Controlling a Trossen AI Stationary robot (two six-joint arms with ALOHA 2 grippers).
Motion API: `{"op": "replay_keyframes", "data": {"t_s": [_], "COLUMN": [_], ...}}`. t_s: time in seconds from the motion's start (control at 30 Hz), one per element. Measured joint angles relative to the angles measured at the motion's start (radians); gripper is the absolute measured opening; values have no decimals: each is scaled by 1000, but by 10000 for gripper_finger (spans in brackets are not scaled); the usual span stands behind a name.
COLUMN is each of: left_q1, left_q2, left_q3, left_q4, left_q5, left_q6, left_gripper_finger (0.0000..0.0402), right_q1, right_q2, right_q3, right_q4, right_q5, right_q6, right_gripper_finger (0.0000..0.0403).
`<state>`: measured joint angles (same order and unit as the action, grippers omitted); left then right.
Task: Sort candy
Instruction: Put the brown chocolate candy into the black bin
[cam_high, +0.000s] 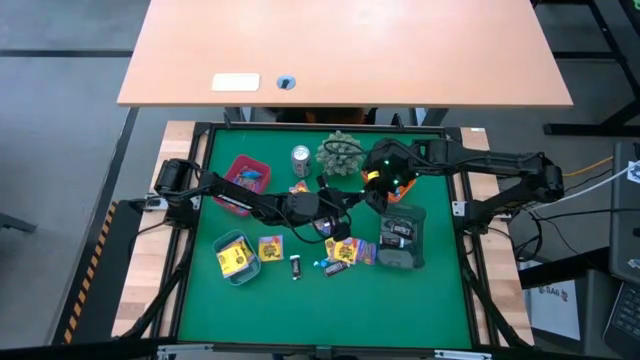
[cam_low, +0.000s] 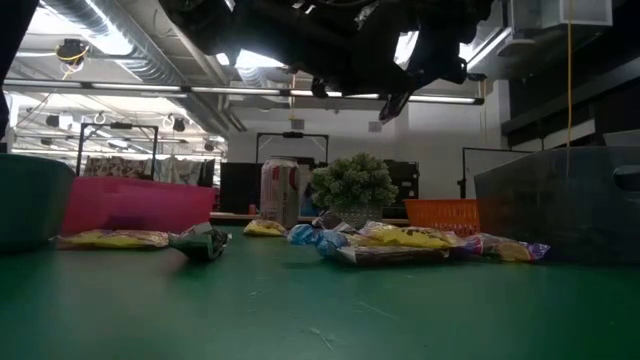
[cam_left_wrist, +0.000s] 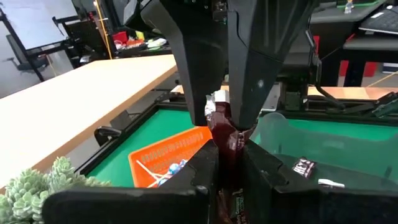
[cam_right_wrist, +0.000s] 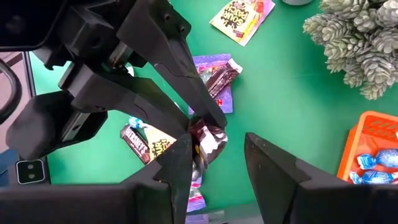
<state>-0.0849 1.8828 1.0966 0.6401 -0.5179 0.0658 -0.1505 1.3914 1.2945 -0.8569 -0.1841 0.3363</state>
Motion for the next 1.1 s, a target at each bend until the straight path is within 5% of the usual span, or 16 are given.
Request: {"op": "replay_keyframes", "data": {"t_s": [0.33,0.73,0.93,1.1], "left_q1": [7,7,11,11], "left_q2": [0,0,0,0], "left_q3": [0,0,0,0], "left_q4": [7,3,3,3], "left_q5": [1,2,11,13], "left_q6": [0,0,-1,-9], "left_gripper_finger": [41,41,45,88], "right_q1": [0,0,0,0], "right_q2": [1,1,1,1], "right_q3": [0,0,0,0], "right_q4": [3,4,4,2], "right_q5": [-18,-19,-19,-19], "right_q6": [0,0,0,-2], "right_gripper_finger": [139,11,16,6]}}
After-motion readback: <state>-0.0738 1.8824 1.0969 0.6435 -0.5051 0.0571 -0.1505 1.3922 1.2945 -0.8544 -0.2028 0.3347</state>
